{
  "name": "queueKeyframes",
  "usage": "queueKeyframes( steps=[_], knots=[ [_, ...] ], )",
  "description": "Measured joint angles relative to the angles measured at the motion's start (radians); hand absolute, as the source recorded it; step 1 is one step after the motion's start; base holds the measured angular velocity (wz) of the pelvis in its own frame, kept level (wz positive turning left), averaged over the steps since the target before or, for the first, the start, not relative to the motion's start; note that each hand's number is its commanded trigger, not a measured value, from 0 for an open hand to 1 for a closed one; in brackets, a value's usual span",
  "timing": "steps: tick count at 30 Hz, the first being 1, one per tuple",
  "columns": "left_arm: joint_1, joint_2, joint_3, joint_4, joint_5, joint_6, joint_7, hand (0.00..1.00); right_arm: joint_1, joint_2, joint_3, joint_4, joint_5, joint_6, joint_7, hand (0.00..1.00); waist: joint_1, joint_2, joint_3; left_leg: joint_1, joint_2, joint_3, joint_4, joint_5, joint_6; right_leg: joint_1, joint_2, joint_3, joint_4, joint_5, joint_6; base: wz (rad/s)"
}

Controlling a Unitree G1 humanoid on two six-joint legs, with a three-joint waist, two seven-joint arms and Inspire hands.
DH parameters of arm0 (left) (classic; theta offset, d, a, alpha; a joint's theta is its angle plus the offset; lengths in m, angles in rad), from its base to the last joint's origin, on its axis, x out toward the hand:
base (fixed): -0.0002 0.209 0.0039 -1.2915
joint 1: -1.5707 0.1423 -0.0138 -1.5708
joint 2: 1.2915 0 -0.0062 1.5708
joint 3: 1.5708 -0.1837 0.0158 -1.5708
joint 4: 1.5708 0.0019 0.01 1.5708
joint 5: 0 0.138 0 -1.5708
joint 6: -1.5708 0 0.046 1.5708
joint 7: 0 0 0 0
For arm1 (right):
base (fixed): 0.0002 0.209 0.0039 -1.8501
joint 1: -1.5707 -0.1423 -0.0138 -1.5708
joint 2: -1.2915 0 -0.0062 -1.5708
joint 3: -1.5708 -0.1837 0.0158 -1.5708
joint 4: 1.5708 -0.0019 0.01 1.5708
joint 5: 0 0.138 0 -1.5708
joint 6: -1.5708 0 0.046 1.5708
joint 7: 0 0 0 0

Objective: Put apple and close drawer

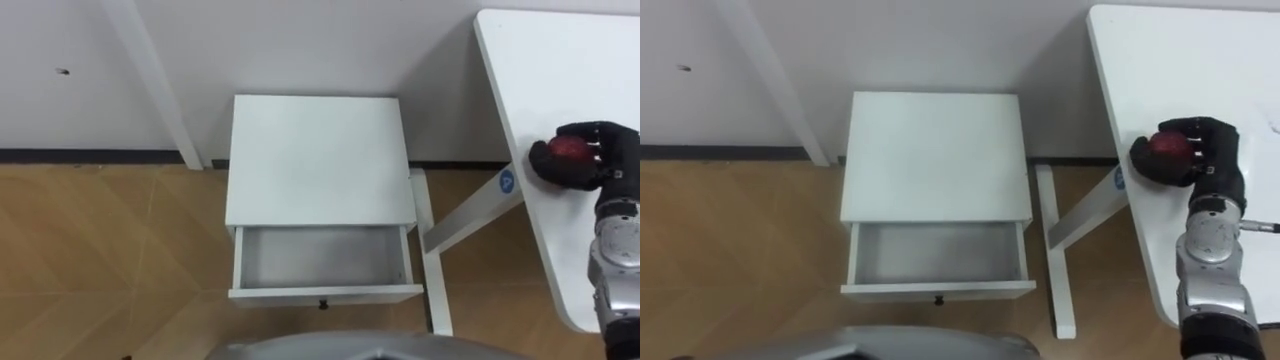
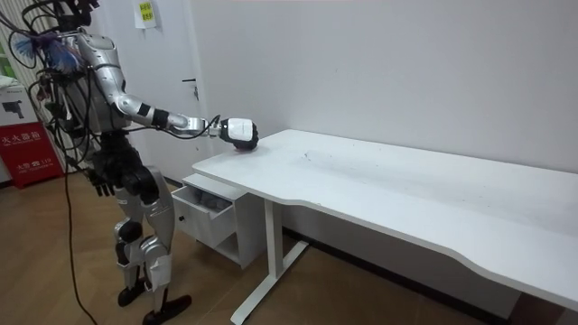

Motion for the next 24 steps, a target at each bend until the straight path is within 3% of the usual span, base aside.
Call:
queueKeyframes(
  steps=[5, 13, 17, 24],
  knots=[
    [-0.015, -0.001, -0.016, 0.013, 0.01, 0.02, -0.02, 0.0, -0.002, 0.005, 0.036, -0.064, -0.104, 0.029, 0.025, 1.0, 0.008, 0.002, 0.0025, -0.003, 0.0, 0.005, 0.0, 0.0, 0.0, -0.006, 0.001, 0.006, 0.001, 0.001, -0.001, -0.05],
    [-0.064, -0.001, -0.07, 0.013, 0.01, 0.002, -0.027, 0.0, -0.002, 0.033, 0.196, -0.213, -0.211, 0.03, 0.078, 1.0, 0.041, 0.03, 0.0, -0.006, 0.0, 0.0, 0.001, 0.0, 0.0, -0.006, 0.001, 0.002, 0.0, 0.001, -0.001, 0.01],
    [-0.069, -0.003, -0.106, 0.012, 0.011, 0.002, -0.026, 0.0, -0.002, 0.05, 0.28, -0.236, -0.217, 0.032, 0.114, 1.0, 0.081, 0.027, 0.0009, -0.008, -0.001, -0.009, 0.0, 0.0, 0.0, -0.007, 0.002, 0.0, -0.002, 0.001, -0.001, 0.04],
    [-0.058, -0.009, -0.109, 0.012, 0.025, 0.01, -0.028, 0.0, -0.003, 0.092, 0.346, -0.324, -0.256, 0.034, 0.15, 1.0, 0.103, 0.024, 0.0019, -0.017, -0.004, -0.032, 0.004, 0.0, 0.0, -0.003, -0.001, -0.006, -0.005, 0.001, -0.001, 0.09]
  ],
)
